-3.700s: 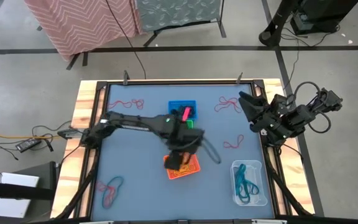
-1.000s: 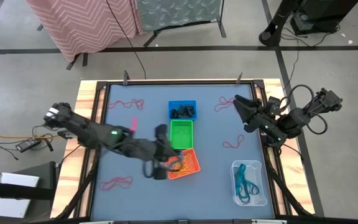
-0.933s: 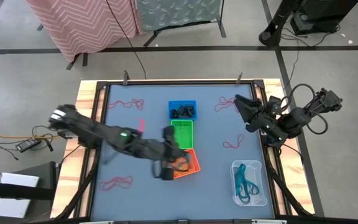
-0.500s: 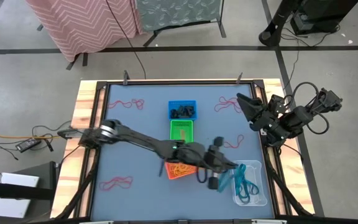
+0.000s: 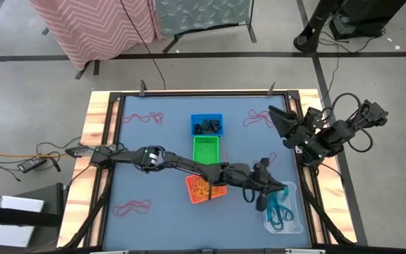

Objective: Sort rubber bands into baskets
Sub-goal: Put the blue rubber band into the transparent bin

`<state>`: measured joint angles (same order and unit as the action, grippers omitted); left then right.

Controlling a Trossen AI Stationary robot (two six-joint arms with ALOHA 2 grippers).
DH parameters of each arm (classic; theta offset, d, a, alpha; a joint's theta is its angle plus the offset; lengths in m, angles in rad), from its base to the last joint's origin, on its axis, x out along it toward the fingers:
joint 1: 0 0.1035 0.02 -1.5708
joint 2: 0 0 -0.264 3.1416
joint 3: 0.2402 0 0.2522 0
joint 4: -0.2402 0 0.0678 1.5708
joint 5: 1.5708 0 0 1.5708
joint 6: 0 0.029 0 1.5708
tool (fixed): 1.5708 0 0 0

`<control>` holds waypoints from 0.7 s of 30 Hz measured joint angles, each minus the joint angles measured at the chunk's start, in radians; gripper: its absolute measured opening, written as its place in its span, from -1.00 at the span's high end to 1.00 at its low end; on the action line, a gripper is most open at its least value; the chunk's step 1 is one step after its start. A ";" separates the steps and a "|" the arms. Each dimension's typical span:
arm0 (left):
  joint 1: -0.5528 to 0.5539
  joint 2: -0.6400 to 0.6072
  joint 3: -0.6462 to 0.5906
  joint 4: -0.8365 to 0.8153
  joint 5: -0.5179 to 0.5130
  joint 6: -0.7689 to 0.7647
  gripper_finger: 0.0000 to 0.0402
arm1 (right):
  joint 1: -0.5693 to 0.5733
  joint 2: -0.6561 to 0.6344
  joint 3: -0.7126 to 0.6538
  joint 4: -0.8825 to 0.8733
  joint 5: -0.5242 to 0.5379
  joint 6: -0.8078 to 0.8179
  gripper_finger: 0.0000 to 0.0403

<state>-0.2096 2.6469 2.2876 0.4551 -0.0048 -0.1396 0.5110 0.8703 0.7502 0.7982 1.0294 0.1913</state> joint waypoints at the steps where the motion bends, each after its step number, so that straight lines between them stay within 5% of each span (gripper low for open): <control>1: 0.000 0.000 -0.013 -0.038 0.000 -0.051 0.93 | 0.000 0.000 0.000 0.000 0.000 0.000 -0.27; 7: -0.001 0.000 -0.048 -0.166 0.053 -0.073 0.70 | 0.000 0.000 0.000 -0.011 -0.001 -0.002 -0.27; 15: 0.006 -0.066 -0.048 -0.204 0.136 -0.066 0.13 | 0.000 0.000 0.000 -0.014 -0.002 -0.003 -0.27; 21: 0.039 -0.178 -0.047 -0.492 0.200 0.028 -0.20 | 0.000 0.000 0.000 -0.014 -0.002 -0.005 -0.27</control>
<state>-0.1710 2.4688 2.2405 -0.0369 0.1955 -0.1113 0.5110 0.8703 0.7502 0.7837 1.0275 0.1862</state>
